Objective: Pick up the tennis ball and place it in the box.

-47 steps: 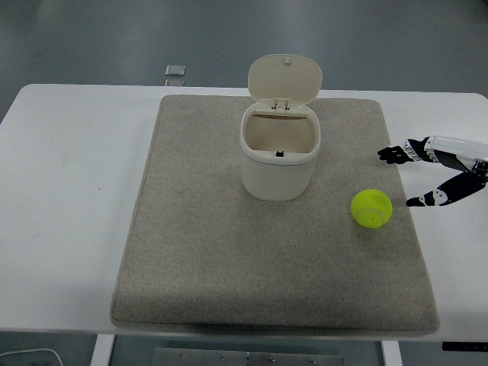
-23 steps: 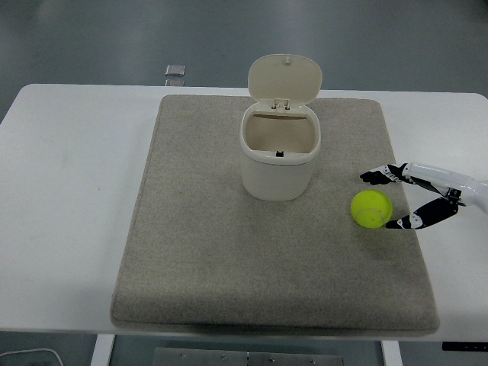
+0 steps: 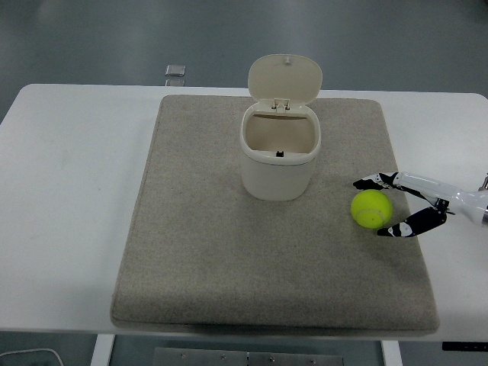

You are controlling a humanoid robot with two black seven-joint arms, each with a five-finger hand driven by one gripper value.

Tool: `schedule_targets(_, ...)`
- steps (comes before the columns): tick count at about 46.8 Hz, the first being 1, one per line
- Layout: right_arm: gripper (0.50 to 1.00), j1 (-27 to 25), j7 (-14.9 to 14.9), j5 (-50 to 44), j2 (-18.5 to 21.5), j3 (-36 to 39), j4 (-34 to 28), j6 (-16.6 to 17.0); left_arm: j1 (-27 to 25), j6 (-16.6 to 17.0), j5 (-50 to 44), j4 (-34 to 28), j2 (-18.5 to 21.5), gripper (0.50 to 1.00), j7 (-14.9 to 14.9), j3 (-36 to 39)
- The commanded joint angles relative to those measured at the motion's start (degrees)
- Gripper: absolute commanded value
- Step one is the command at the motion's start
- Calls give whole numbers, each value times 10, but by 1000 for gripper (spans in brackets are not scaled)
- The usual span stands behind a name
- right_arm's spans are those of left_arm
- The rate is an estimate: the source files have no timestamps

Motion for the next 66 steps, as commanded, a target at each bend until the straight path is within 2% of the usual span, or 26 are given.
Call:
schedule_targets(1, 897, 0, 0, 0, 1, 0, 1, -6, 0, 0, 0, 0, 0, 992, 0, 0)
schedule_targets(7, 891, 0, 0, 0, 1, 0, 0, -11, 0, 0, 0, 0, 0, 992, 0, 0)
schedule_targets(13, 860, -1, 0, 0, 1, -3, 1, -11, 0, 0, 0, 0, 0, 992, 0, 0)
schedule_targets(24, 664, 0, 1, -2, 1, -3, 1, -10, 0, 0, 0, 0, 0, 992, 0, 0)
schedule_targets(35, 501, 2, 10, -10, 1, -11, 1, -10, 0, 0, 0, 0, 0, 992, 0, 0)
schedule_targets(48, 500, 27, 54, -2, -14, 17, 20, -8, 0, 0, 0, 0, 0, 992, 0, 0)
schedule_targets(61, 500, 92, 54, 19, -10, 23, 62, -3, 0, 0, 0, 0, 0, 992, 0, -1)
schedule_targets(66, 500, 129, 48, 29, -7, 22, 62, 13, 0, 0, 0, 0, 0, 992, 0, 0)
